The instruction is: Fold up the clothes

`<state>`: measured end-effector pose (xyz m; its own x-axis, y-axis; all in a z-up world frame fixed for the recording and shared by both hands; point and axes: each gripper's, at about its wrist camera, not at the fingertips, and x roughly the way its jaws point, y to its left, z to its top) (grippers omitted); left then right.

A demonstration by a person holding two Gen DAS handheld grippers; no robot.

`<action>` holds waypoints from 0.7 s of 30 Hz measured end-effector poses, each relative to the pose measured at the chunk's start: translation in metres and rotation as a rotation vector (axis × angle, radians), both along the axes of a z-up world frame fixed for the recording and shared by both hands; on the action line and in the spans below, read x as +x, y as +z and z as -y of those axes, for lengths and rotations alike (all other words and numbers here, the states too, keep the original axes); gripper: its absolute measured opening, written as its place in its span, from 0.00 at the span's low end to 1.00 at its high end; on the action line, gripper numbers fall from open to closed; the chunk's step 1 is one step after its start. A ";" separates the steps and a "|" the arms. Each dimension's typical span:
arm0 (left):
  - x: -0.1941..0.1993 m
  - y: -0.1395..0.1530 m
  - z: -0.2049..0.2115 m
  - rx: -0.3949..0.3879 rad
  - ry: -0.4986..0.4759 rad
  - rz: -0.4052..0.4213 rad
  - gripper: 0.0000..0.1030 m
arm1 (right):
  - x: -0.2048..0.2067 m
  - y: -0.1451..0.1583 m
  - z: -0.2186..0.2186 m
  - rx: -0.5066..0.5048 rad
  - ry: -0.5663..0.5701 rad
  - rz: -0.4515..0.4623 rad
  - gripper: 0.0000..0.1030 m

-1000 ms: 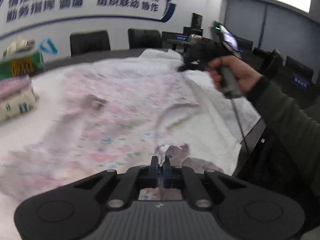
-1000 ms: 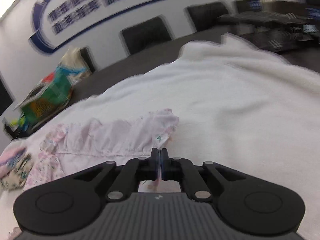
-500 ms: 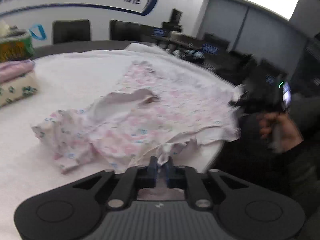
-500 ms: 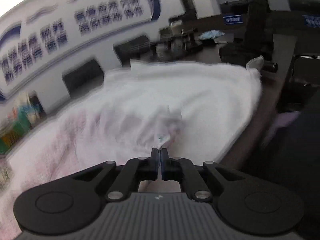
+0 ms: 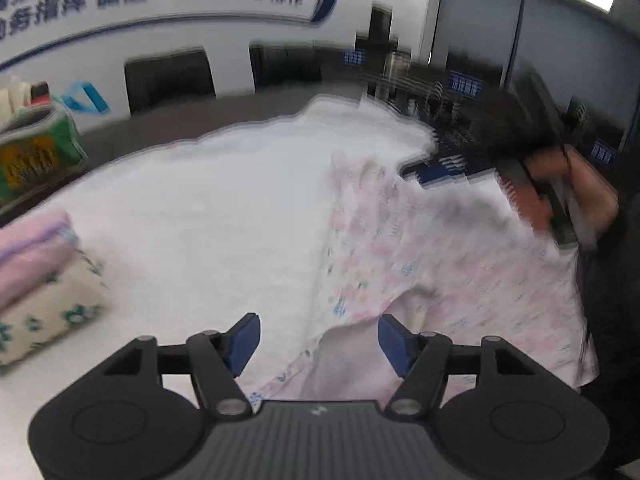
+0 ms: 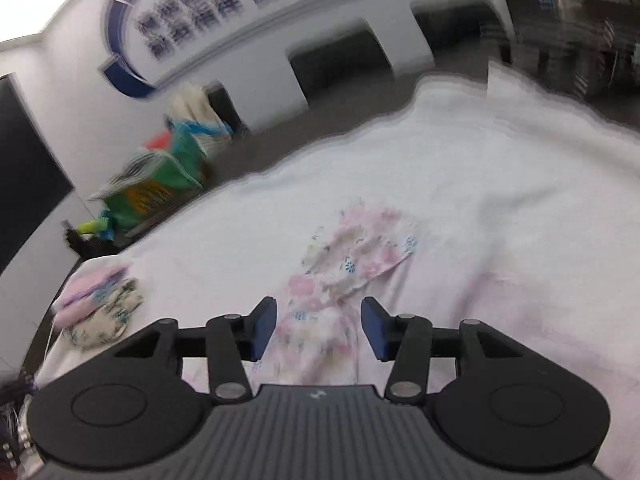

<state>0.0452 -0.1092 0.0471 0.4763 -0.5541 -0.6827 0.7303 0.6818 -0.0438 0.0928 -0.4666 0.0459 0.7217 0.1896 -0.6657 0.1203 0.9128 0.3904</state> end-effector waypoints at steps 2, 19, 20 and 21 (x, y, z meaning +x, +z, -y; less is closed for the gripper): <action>0.003 -0.013 0.009 0.047 0.002 0.027 0.62 | 0.037 -0.014 0.001 0.005 -0.027 -0.092 0.46; 0.025 -0.023 0.036 0.132 0.013 0.085 0.57 | 0.056 -0.023 -0.007 -0.066 0.028 -0.005 0.40; 0.023 -0.028 0.042 0.168 -0.007 0.092 0.54 | 0.055 -0.021 -0.007 -0.096 0.038 -0.005 0.51; 0.025 -0.029 0.040 0.169 0.000 0.086 0.40 | 0.055 -0.021 -0.007 -0.125 0.047 -0.006 0.51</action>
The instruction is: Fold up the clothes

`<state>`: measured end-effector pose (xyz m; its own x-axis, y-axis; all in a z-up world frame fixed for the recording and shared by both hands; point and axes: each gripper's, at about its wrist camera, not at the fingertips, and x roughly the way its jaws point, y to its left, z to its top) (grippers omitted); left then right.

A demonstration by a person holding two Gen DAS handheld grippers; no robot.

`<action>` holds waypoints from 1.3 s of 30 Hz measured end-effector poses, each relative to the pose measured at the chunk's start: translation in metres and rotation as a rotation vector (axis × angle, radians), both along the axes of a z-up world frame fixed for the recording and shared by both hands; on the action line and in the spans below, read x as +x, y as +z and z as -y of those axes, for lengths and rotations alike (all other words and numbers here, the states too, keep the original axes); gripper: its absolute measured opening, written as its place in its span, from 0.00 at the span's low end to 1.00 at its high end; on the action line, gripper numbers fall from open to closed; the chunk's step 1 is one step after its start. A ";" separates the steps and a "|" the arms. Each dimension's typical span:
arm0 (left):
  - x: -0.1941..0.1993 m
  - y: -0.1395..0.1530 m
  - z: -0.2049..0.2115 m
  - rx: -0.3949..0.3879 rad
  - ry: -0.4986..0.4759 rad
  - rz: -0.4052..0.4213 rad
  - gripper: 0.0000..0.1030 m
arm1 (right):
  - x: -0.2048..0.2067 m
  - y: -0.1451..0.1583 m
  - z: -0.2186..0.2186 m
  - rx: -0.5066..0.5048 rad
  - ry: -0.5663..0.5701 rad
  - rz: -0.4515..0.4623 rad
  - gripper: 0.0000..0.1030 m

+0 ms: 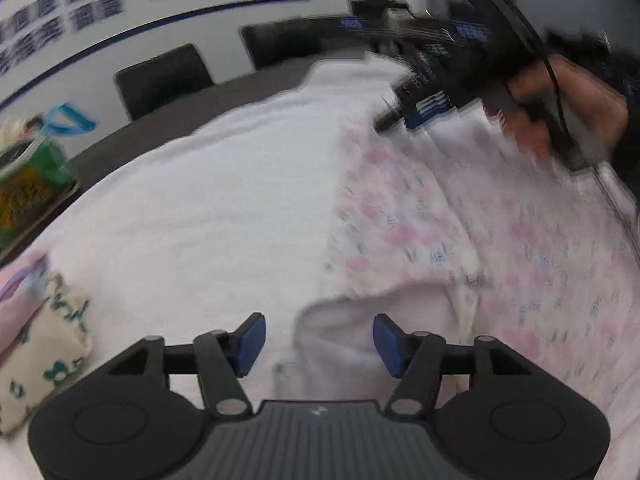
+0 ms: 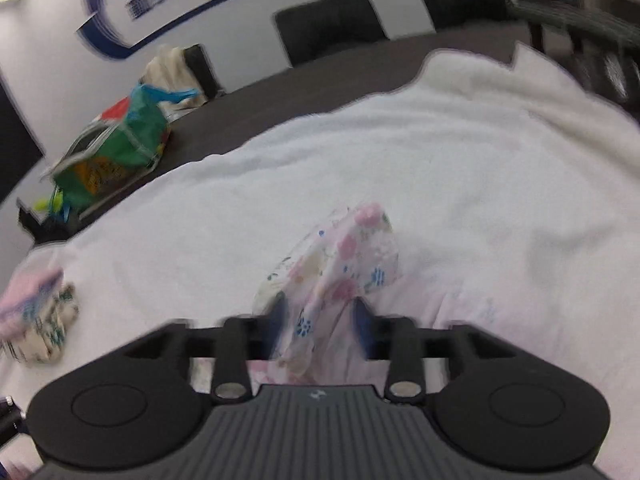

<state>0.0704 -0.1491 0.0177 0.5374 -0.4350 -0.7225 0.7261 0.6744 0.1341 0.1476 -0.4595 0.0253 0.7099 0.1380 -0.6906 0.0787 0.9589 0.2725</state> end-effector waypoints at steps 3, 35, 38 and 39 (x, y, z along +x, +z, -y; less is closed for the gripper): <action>0.008 0.001 -0.015 -0.040 0.047 -0.025 0.02 | 0.009 -0.011 0.002 0.051 0.073 -0.049 0.36; -0.044 0.016 -0.154 -0.306 0.528 -0.193 0.08 | -0.255 0.027 -0.143 -0.041 0.717 0.386 0.57; -0.039 0.007 -0.164 -0.334 0.531 -0.215 0.07 | -0.281 0.014 -0.202 -0.071 0.888 0.411 0.65; -0.038 0.008 -0.167 -0.338 0.537 -0.215 0.07 | -0.285 0.006 -0.217 -0.104 0.911 0.396 0.65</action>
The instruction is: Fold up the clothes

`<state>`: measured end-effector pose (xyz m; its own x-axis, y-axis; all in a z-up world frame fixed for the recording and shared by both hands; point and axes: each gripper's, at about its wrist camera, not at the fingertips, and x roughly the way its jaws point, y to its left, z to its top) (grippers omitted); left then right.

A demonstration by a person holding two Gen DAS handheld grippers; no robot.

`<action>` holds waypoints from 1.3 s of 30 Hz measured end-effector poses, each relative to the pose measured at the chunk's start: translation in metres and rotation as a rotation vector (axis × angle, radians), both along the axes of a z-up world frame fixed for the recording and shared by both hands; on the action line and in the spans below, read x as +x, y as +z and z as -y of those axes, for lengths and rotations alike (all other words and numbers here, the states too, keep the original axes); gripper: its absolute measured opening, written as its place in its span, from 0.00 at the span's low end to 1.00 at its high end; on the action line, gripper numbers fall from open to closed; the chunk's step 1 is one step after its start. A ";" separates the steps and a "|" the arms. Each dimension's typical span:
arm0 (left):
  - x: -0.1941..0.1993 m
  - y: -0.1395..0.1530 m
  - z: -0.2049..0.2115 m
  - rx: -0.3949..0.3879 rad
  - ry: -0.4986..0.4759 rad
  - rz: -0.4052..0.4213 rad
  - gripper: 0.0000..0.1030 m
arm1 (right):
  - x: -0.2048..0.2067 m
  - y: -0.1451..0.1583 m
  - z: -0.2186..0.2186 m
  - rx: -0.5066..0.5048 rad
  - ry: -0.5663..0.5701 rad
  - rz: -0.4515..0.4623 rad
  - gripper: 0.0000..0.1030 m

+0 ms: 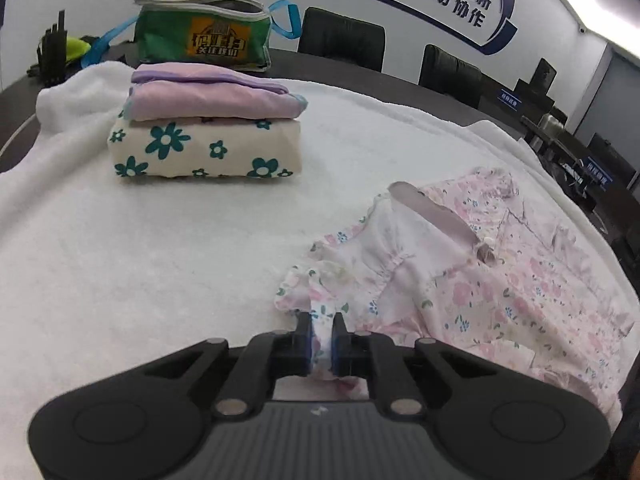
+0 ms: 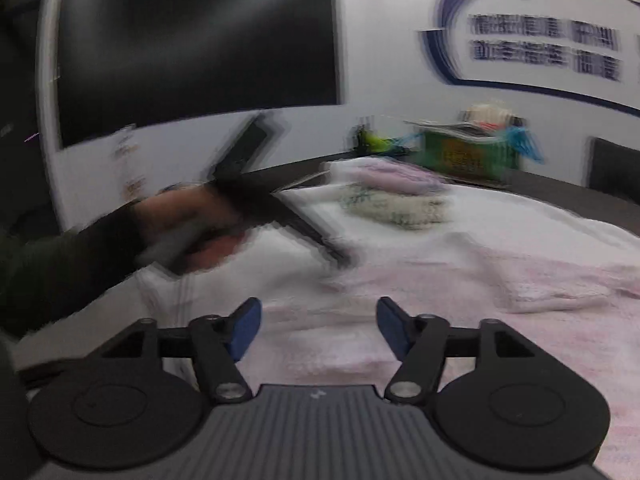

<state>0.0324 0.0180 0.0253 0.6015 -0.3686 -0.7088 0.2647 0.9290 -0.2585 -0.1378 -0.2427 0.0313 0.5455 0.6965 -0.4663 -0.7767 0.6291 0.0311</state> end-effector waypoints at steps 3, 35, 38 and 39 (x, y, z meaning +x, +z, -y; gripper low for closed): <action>0.000 0.012 -0.004 0.033 -0.003 0.030 0.06 | -0.007 -0.024 -0.039 -0.119 0.016 0.001 0.29; -0.177 -0.002 0.100 -0.020 -0.414 0.205 0.67 | -0.024 -0.007 0.189 0.019 -1.019 -0.090 0.68; -0.185 -0.009 0.115 0.043 -0.429 0.256 0.55 | -0.018 -0.018 0.207 0.115 -1.003 -0.170 0.63; -0.184 -0.009 0.116 0.060 -0.423 0.254 0.21 | -0.018 -0.021 0.206 0.124 -0.996 -0.176 0.57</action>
